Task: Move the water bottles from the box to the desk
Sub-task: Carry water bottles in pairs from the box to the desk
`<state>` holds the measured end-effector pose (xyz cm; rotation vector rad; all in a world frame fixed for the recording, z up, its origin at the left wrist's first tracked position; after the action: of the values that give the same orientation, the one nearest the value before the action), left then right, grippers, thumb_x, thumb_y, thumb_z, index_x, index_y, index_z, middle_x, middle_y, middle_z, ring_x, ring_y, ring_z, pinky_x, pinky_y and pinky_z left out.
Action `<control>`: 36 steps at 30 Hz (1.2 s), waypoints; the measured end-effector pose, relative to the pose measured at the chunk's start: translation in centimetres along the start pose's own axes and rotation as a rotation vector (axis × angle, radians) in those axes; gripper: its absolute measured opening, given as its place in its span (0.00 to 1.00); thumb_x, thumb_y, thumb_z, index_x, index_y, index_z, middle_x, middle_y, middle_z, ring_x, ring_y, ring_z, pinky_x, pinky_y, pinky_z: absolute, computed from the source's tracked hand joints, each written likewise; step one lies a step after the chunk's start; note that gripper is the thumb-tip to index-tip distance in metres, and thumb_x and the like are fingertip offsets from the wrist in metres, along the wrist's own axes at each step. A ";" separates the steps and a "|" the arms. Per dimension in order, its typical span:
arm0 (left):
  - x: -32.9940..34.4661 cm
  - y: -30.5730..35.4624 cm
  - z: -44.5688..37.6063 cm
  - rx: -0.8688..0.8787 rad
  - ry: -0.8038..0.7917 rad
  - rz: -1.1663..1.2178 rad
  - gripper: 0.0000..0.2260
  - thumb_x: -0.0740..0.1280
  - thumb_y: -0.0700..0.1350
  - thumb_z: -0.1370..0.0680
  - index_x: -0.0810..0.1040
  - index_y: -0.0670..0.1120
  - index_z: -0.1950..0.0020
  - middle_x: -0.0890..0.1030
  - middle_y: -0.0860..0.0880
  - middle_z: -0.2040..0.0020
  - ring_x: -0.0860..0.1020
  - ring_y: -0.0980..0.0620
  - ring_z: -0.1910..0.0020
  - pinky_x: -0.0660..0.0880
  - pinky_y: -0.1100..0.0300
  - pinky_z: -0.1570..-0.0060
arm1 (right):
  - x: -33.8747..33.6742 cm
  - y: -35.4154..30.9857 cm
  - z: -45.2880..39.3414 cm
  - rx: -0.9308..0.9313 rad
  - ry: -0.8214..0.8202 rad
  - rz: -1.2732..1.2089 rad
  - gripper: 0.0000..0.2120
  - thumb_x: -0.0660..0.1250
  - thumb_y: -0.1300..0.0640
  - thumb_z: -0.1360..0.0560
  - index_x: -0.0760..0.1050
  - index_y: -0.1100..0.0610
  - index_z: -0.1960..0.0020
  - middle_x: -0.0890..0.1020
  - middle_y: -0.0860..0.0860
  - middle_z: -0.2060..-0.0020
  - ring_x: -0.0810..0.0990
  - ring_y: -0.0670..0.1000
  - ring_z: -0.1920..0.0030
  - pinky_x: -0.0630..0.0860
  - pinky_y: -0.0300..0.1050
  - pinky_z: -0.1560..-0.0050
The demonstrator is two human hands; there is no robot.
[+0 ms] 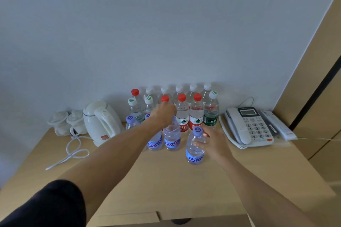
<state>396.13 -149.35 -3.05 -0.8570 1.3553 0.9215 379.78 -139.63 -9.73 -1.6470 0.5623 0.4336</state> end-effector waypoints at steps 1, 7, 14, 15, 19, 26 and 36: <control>-0.1 -0.2 -0.1 -0.002 0.000 -0.007 0.13 0.68 0.35 0.23 0.83 0.44 0.41 0.82 0.41 0.45 0.81 0.39 0.46 0.79 0.51 0.51 | 0.0 0.1 0.0 0.005 0.000 0.000 0.22 0.79 0.57 0.32 0.79 0.50 0.40 0.82 0.40 0.51 0.78 0.43 0.48 0.69 0.30 0.54; -0.2 -1.0 -0.4 -0.018 -0.022 -0.014 0.08 0.72 0.38 0.24 0.83 0.42 0.46 0.82 0.42 0.48 0.81 0.41 0.48 0.79 0.52 0.53 | -0.1 0.2 0.0 0.011 -0.002 -0.005 0.23 0.79 0.57 0.32 0.79 0.50 0.39 0.81 0.36 0.52 0.79 0.45 0.45 0.74 0.40 0.47; -0.1 -0.7 -0.5 -0.006 -0.053 -0.048 0.11 0.73 0.40 0.24 0.83 0.43 0.41 0.83 0.43 0.45 0.82 0.43 0.48 0.81 0.54 0.52 | 0.2 -0.4 -0.4 -0.022 0.033 0.072 0.20 0.79 0.56 0.32 0.80 0.51 0.42 0.79 0.35 0.57 0.74 0.32 0.56 0.66 0.21 0.58; -0.1 -0.7 -0.5 -0.004 -0.056 -0.051 0.11 0.73 0.40 0.23 0.82 0.43 0.41 0.82 0.43 0.45 0.82 0.44 0.48 0.80 0.54 0.52 | 0.3 -0.5 -0.6 -0.025 0.031 0.086 0.20 0.79 0.56 0.32 0.80 0.51 0.42 0.80 0.37 0.57 0.74 0.33 0.56 0.65 0.21 0.58; 0.2 -0.7 -0.4 0.006 -0.056 -0.083 0.13 0.71 0.40 0.22 0.80 0.42 0.37 0.81 0.44 0.42 0.81 0.43 0.45 0.78 0.54 0.51 | 0.4 -0.7 -2.0 -0.013 0.014 0.095 0.18 0.78 0.57 0.31 0.80 0.54 0.43 0.81 0.44 0.57 0.75 0.43 0.56 0.65 0.24 0.60; -0.6 -1.2 0.0 -0.032 0.014 -0.111 0.14 0.72 0.45 0.22 0.80 0.45 0.38 0.81 0.45 0.44 0.80 0.44 0.45 0.78 0.53 0.51 | 1.0 -1.1 -4.8 0.027 -0.013 0.080 0.21 0.76 0.57 0.29 0.78 0.55 0.38 0.81 0.50 0.47 0.76 0.47 0.50 0.65 0.34 0.58; -0.3 -2.3 0.4 -0.082 0.186 -0.090 0.11 0.74 0.51 0.25 0.82 0.49 0.45 0.79 0.48 0.48 0.75 0.46 0.43 0.65 0.53 0.38 | 1.0 -1.2 -6.9 0.128 -0.112 0.220 0.19 0.79 0.56 0.32 0.67 0.52 0.64 0.72 0.46 0.66 0.71 0.52 0.60 0.64 0.43 0.61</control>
<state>398.42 -149.96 -2.81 -1.0800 1.4327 0.8483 381.05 -146.48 -8.30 -1.4354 0.6760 0.6341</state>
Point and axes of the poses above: each hand's wrist, its own z-axis away from the middle knuckle, its own x-axis out of the palm, y = z × x, the point moved 8 cm from there along -z, towards the middle knuckle
